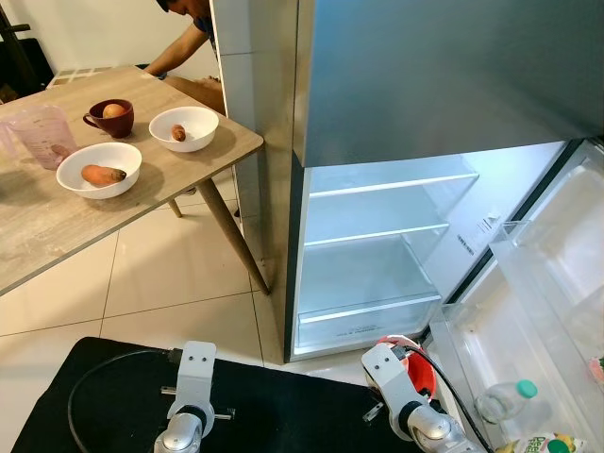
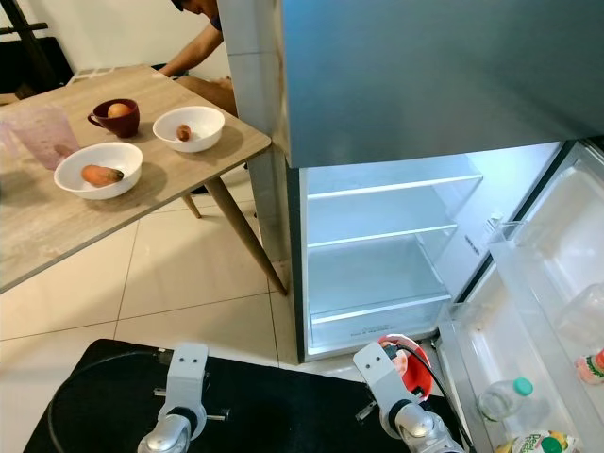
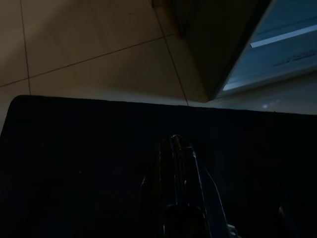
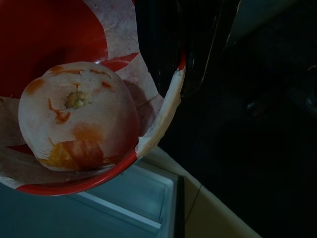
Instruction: Restocking fridge
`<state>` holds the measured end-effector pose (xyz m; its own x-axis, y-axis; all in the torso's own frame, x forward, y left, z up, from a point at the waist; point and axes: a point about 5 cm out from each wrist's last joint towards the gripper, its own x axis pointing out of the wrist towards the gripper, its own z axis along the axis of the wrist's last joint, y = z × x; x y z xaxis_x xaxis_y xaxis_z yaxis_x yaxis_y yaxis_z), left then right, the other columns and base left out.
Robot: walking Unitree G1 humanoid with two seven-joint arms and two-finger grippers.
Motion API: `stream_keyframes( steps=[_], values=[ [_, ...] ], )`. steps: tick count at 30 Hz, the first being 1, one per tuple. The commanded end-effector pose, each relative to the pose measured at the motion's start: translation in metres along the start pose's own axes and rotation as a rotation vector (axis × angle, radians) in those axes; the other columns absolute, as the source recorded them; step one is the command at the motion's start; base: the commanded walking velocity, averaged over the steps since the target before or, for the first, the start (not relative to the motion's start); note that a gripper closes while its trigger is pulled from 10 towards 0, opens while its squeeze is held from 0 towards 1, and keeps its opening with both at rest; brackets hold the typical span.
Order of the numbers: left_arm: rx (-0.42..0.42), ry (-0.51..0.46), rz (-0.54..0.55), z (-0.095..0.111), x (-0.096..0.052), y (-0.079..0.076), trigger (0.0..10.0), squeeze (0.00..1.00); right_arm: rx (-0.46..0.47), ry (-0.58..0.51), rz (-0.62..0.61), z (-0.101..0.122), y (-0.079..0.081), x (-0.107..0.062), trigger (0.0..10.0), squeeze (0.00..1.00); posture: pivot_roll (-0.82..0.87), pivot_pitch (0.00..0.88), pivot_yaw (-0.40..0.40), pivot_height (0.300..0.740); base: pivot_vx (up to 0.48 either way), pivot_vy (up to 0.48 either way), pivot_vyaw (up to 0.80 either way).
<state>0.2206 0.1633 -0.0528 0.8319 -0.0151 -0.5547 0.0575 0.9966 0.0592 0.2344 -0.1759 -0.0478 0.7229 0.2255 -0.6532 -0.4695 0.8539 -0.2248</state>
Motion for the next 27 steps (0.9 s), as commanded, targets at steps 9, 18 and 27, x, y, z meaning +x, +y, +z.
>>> stream_keyframes(
  steps=[9, 18, 27],
  values=[
    [-0.010, 0.011, 0.017, -0.0028, -0.0011, 0.0027, 10.0, 0.00, 0.014, -0.001, -0.017, -0.0016, -0.0015, -0.0010, 10.0, 0.00, -0.13, 0.082, -0.018, 0.700, 0.000, -0.373, 0.00],
    [-0.036, 0.015, 0.033, -0.0038, -0.0014, 0.0027, 10.0, 0.00, 0.006, 0.004, -0.018, -0.0027, -0.0037, -0.0018, 10.0, 0.00, -0.13, 0.080, -0.022, 0.700, 0.000, -0.267, 0.00],
    [-0.040, 0.010, 0.033, -0.0035, -0.0015, 0.0024, 10.0, 0.00, 0.004, 0.004, -0.019, -0.0027, -0.0041, -0.0018, 10.0, 0.00, -0.13, 0.083, -0.024, 0.700, 0.000, 0.000, 0.00]
  ],
)
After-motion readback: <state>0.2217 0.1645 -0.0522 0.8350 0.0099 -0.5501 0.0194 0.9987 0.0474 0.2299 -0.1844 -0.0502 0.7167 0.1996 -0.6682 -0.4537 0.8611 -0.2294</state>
